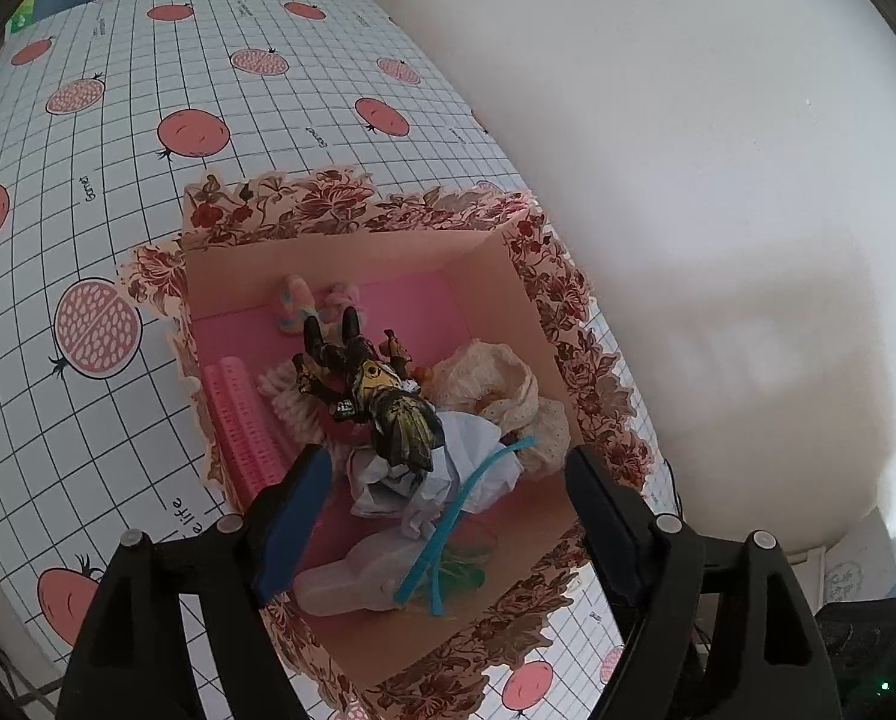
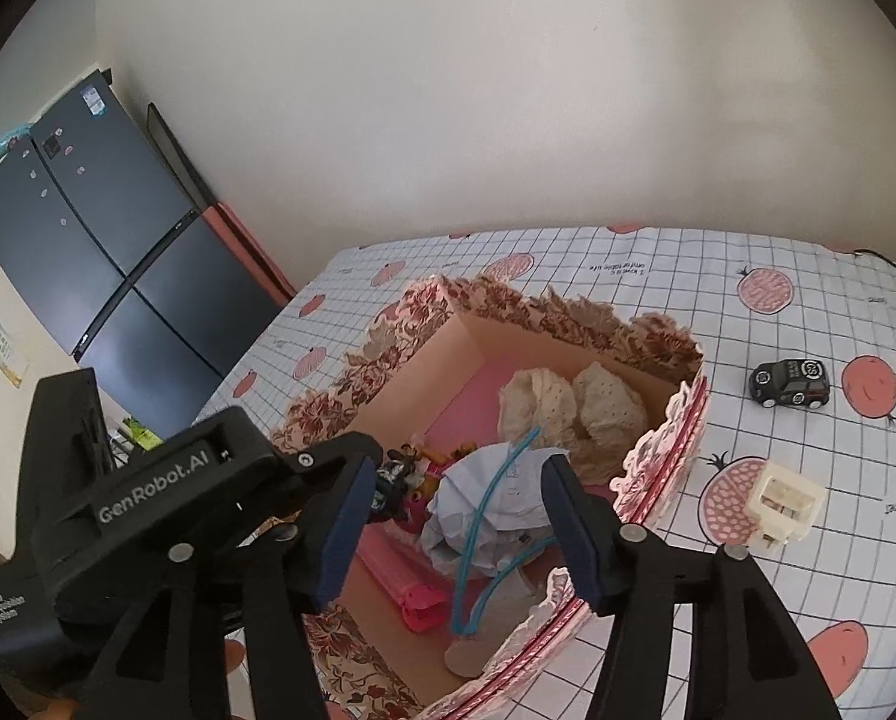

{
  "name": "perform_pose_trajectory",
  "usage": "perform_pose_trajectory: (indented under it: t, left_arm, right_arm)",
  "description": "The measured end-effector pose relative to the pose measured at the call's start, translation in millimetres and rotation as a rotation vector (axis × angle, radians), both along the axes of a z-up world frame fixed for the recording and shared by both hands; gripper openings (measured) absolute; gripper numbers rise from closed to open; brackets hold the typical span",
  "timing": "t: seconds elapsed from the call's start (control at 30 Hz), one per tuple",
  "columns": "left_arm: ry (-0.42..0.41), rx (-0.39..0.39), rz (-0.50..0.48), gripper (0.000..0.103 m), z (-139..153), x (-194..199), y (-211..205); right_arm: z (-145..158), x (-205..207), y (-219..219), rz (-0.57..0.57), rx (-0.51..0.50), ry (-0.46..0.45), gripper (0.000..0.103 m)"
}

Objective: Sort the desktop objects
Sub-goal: 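Open both tools to drop the action figure and blue stick into the box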

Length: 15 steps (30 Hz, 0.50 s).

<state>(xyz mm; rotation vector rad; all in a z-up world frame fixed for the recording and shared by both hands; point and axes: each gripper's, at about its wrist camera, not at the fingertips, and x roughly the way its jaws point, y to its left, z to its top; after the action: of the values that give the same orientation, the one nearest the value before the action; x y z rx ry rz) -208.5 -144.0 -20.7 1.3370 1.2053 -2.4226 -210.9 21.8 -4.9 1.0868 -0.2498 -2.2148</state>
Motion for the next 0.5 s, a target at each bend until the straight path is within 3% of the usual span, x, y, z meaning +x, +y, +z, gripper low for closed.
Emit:
perform_pose_trajectory:
  t: [0.13, 0.27, 0.5]
  left_arm:
    - [-0.004, -0.012, -0.002, 0.081, 0.9, -1.5, 1.2]
    - [0.000, -0.031, 0.005, 0.092, 4.6, 0.1, 1.7]
    - [0.007, -0.034, 0.025, 0.093, 6.2, 1.9, 0.6]
  right_arm:
    - [3.1, -1.0, 5.0, -0.019, 0.009, 0.006, 0.068]
    - [3.6, -3.7, 10.8, -0.045, 0.005, -0.001, 0.074]
    - [2.0, -5.4, 10.1, -0.054, 0.017, -0.010, 0.084]
